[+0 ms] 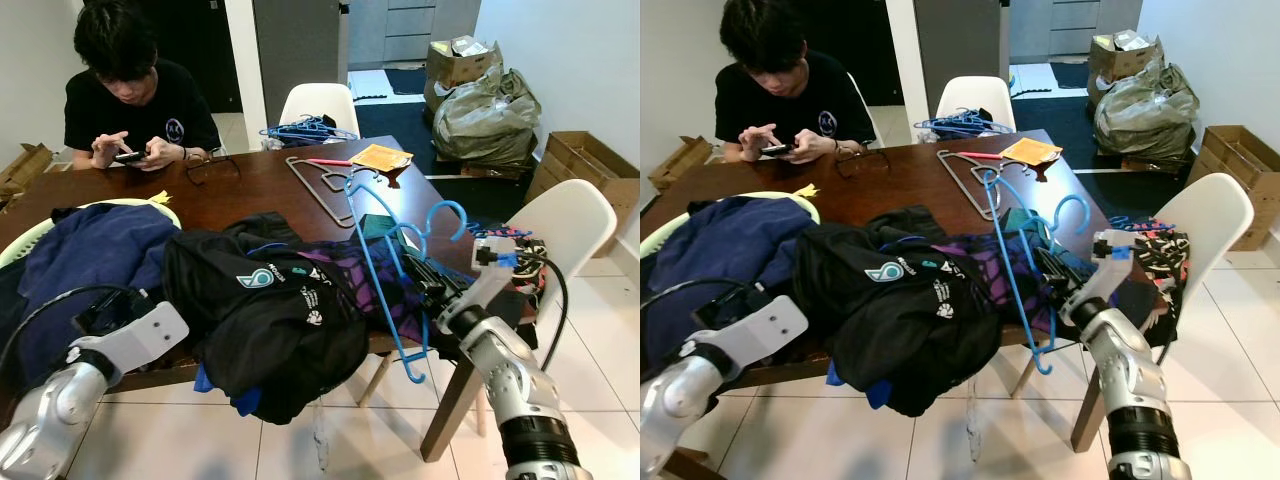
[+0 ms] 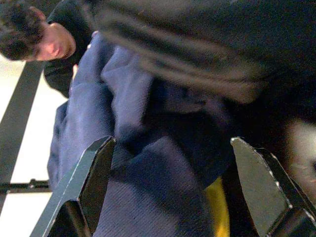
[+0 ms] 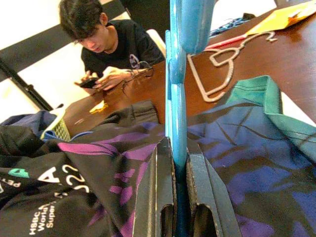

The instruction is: Hang hanger

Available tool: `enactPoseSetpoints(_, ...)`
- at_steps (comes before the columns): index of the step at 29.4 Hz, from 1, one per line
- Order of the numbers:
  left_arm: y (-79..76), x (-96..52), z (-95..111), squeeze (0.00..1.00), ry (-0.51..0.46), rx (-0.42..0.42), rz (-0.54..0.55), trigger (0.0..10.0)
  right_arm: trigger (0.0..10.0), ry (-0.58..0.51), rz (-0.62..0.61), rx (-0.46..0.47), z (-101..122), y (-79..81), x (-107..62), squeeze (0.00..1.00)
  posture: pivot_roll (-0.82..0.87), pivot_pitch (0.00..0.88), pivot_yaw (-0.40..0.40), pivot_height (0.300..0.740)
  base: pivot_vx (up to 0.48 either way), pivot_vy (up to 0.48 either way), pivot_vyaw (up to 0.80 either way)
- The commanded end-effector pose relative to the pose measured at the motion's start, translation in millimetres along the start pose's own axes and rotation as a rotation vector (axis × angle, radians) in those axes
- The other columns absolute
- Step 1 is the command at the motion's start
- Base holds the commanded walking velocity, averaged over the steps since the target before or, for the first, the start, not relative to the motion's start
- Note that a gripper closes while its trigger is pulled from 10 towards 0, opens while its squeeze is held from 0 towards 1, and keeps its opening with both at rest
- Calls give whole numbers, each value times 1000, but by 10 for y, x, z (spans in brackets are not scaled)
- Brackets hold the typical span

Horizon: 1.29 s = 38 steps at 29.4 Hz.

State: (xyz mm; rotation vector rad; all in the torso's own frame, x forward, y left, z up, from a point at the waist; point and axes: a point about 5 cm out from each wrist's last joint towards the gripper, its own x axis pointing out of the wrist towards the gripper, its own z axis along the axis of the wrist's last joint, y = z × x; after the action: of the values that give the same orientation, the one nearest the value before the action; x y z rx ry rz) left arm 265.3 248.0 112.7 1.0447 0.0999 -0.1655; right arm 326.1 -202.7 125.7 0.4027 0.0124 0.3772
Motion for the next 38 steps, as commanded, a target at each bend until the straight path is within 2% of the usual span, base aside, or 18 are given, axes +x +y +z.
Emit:
enactPoseSetpoints(1, -120, 30, 2, 0, -9, -16, -33, 10000, 10000, -14, -7, 6, 14, 5, -28, 0, -39, 0, 64, 731, 0, 0, 0)
enactPoseSetpoints(4, -142, 39, 5, 0, -16, -24, -38, 10000, 10000, -15, -7, 7, 10, 13, -31, 0, -39, 0, 64, 731, 0, 0, 0)
enactPoseSetpoints(8, -279, 77, 32, 0, -44, -39, -99, 10000, 10000, -21, -6, 23, 0, 38, -48, 0, -46, 0, 68, 731, 0, 0, 0)
enactPoseSetpoints(10, -279, 77, 32, 0, -44, -39, -99, 10000, 10000, -21, -6, 23, 0, 38, -48, 0, -46, 0, 68, 731, 0, 0, 0)
enactPoseSetpoints(14, -383, 177, 103, 0, -84, -17, -148, 10000, 10000, -24, 13, 42, -2, 105, -13, 0, -48, 0, 71, 731, 0, 0, 0)
enactPoseSetpoints(23, -447, 235, 57, 0, -83, 0, -164, 10000, 10000, -27, 9, 47, -3, 125, -34, 0, -63, 0, 80, 731, 0, 0, 0)
enactPoseSetpoints(29, -421, 256, 41, 0, -75, 27, -142, 10000, 10000, -30, 4, 49, -2, 124, -39, 0, -60, 0, 82, 731, 0, 0, 0)
enactPoseSetpoints(30, -386, 262, 29, 0, -71, 42, -126, 7176, 10000, -30, 4, 50, -3, 128, -35, 0, -60, 0, 82, 731, 0, 0, 0)
enactPoseSetpoints(31, -349, 269, 15, 0, -67, 52, -109, 3804, 10000, -30, 5, 51, -3, 131, -33, 0, -60, 0, 82, 731, 0, 0, 0)
enactPoseSetpoints(32, -304, 273, -5, 0, -60, 60, -87, 0, 10000, -29, 5, 52, -2, 129, -29, 0, -54, 0, 77, 731, 0, 0, 0)
enactPoseSetpoints(38, -234, 275, -52, 0, -54, 78, -46, 0, 10000, -26, 5, 52, 1, 129, -21, 0, -55, 0, 77, 731, 0, 0, 0)
